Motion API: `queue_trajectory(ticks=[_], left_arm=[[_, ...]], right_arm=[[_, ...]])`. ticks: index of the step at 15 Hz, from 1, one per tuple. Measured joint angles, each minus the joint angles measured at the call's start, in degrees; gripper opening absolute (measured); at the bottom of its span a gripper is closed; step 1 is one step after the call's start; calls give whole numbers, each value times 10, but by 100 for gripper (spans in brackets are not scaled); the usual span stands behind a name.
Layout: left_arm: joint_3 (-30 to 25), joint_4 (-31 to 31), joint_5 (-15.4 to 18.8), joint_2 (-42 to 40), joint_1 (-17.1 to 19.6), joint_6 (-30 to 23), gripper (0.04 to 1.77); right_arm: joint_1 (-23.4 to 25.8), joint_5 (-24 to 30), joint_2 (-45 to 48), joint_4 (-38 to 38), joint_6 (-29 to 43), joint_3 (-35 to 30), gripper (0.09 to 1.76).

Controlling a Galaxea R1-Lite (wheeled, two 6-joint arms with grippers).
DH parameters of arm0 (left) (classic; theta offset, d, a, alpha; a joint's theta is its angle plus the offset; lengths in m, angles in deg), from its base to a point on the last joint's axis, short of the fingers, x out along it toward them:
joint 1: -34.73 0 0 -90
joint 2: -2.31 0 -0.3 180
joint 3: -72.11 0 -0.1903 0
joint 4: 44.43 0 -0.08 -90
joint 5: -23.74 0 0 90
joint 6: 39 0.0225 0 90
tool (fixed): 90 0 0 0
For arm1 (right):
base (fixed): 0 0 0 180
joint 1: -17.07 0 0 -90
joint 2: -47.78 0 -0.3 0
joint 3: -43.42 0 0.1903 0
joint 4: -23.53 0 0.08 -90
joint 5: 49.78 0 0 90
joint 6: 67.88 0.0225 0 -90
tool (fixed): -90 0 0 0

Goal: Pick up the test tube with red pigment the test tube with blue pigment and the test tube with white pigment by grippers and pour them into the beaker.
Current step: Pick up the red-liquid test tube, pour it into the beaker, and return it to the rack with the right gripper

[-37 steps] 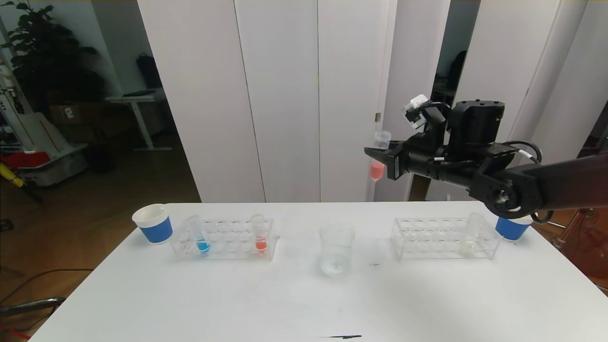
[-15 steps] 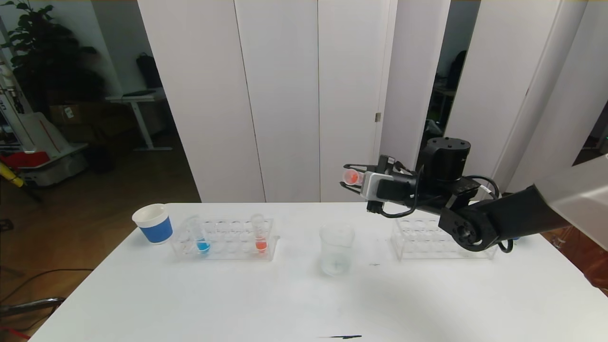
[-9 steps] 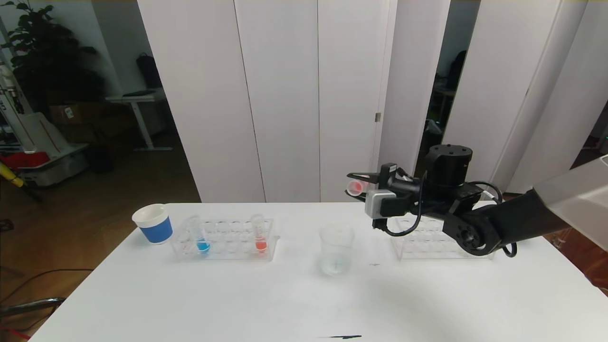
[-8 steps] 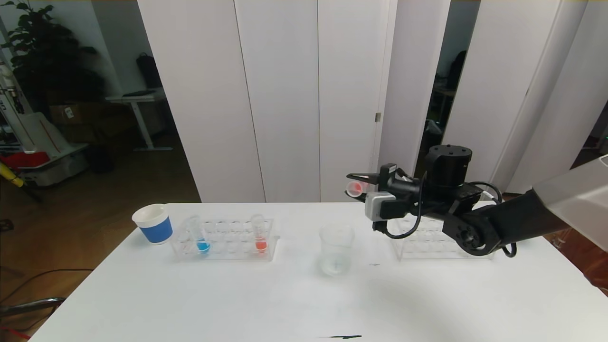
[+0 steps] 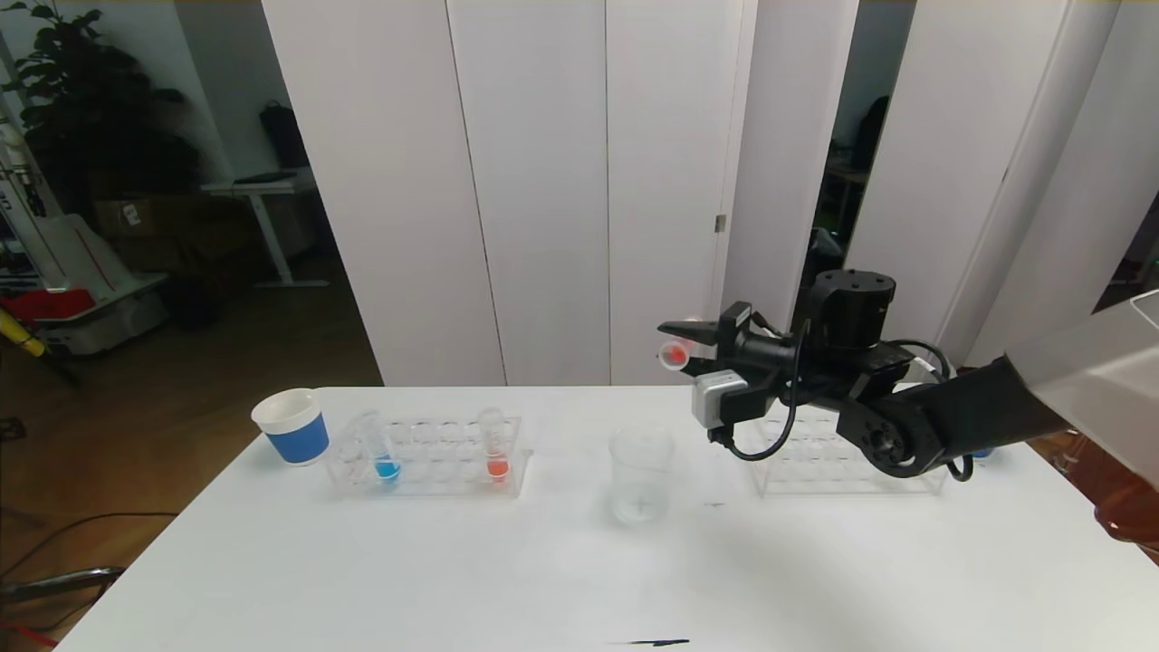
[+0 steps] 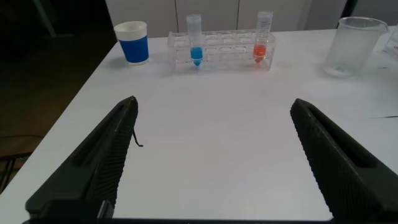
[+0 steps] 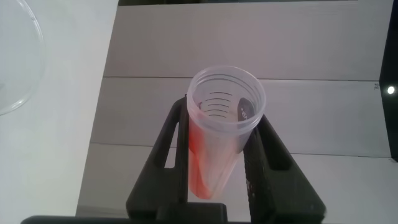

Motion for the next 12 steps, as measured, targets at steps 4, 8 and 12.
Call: queue_trajectory(ticks=[4, 8, 12], left_arm=[[0, 0, 0, 0, 0, 0, 175], [0, 0, 0, 0, 0, 0, 175], [0, 0, 0, 0, 0, 0, 175]], right_arm=[[-1, 0, -14, 0, -34, 12, 58], [0, 0, -30, 0, -49, 41, 58], [0, -1, -41, 0, -58, 55, 58]])
